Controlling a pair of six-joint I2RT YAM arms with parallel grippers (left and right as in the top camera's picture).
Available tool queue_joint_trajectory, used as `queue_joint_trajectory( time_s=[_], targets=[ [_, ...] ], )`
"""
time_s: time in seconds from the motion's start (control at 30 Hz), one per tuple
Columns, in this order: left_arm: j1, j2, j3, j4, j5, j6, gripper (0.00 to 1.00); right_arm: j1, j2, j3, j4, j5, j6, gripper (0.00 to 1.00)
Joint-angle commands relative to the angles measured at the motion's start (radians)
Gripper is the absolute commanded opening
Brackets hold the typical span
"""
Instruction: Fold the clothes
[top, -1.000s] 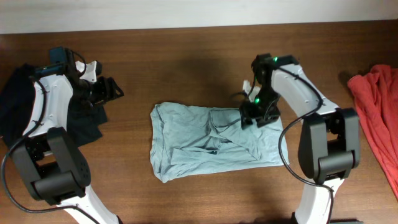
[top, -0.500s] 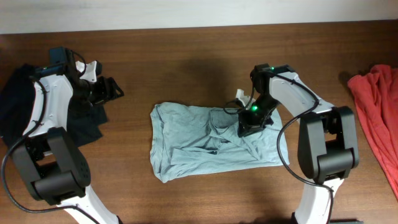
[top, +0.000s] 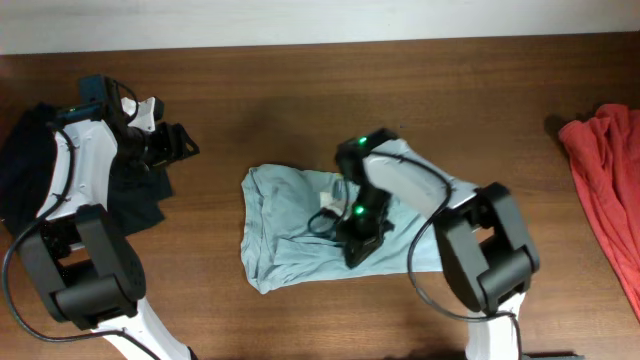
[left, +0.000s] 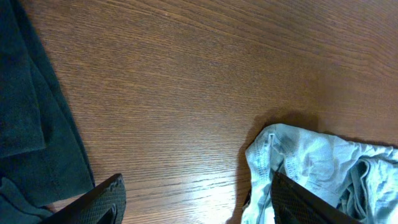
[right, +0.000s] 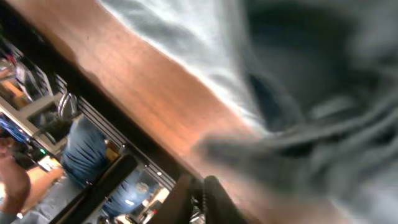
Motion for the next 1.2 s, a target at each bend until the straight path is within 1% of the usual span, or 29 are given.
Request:
queue_joint_trajectory(
  time_s=[0.0, 0.03, 0.1, 0.17, 0.3, 0.4, 0.47, 0.5, 0.53, 0.6, 0.67, 0.7, 0.77, 0.83, 0.87, 1.0, 1.07, 1.1, 1.17],
  targets=[
    [0.004, -0.032, 0.016, 0.003, 0.010, 0.016, 0.74, 0.069, -0.016, -0.002, -0.015, 0.059, -0.016, 0.21],
    [0.003, -0.032, 0.016, 0.003, 0.011, 0.016, 0.74, 0.075, -0.016, -0.002, -0.018, 0.062, -0.016, 0.22],
    [0.004, -0.032, 0.016, 0.003, 0.011, 0.016, 0.74, 0.070, -0.023, -0.002, -0.015, 0.062, -0.016, 0.28],
    [0.003, -0.032, 0.016, 0.002, 0.011, 0.016, 0.75, 0.038, -0.051, 0.000, 0.005, 0.061, -0.008, 0.31],
    [0.003, -0.032, 0.016, -0.005, 0.011, 0.016, 0.75, -0.051, -0.090, 0.000, 0.089, 0.061, 0.112, 0.31],
    [0.003, -0.032, 0.016, -0.005, 0.011, 0.016, 0.75, -0.135, -0.085, -0.001, 0.163, 0.061, 0.206, 0.39],
    [0.003, -0.032, 0.016, -0.005, 0.011, 0.016, 0.75, -0.151, -0.079, -0.001, 0.189, 0.061, 0.237, 0.47],
    [0.003, -0.032, 0.016, -0.005, 0.011, 0.016, 0.75, -0.153, -0.071, -0.003, 0.213, 0.077, 0.261, 0.53],
    [0.003, -0.032, 0.016, -0.005, 0.011, 0.016, 0.75, -0.148, -0.068, -0.005, 0.226, 0.106, 0.286, 0.55],
    [0.003, -0.032, 0.016, -0.005, 0.011, 0.016, 0.75, -0.132, -0.059, -0.013, 0.249, 0.172, 0.356, 0.55],
    [0.003, -0.032, 0.016, -0.005, 0.011, 0.016, 0.75, -0.122, -0.059, -0.022, 0.272, 0.159, 0.364, 0.53],
    [0.003, -0.032, 0.016, -0.005, 0.011, 0.016, 0.75, -0.101, -0.059, -0.026, 0.282, 0.134, 0.364, 0.47],
    [0.003, -0.032, 0.016, -0.005, 0.011, 0.016, 0.75, -0.067, -0.059, -0.027, 0.291, 0.125, 0.364, 0.42],
    [0.003, -0.032, 0.016, -0.006, 0.011, 0.015, 0.75, -0.035, -0.059, -0.027, 0.304, 0.124, 0.364, 0.24],
    [0.003, -0.032, 0.016, -0.007, 0.012, 0.015, 0.75, -0.018, -0.059, -0.027, 0.316, 0.124, 0.365, 0.04],
    [0.003, -0.032, 0.016, -0.030, 0.015, 0.016, 0.75, 0.024, -0.061, -0.026, 0.413, 0.061, 0.372, 0.04],
    [0.003, -0.032, 0.016, -0.065, 0.016, 0.016, 0.75, 0.011, -0.067, -0.009, 0.409, 0.061, 0.362, 0.04],
    [0.003, -0.032, 0.016, -0.078, 0.016, 0.015, 0.75, 0.005, -0.072, -0.005, 0.404, 0.060, 0.343, 0.07],
    [-0.002, -0.032, 0.016, -0.113, 0.016, 0.016, 0.75, -0.016, -0.089, 0.007, 0.388, 0.060, 0.293, 0.29]
  ],
)
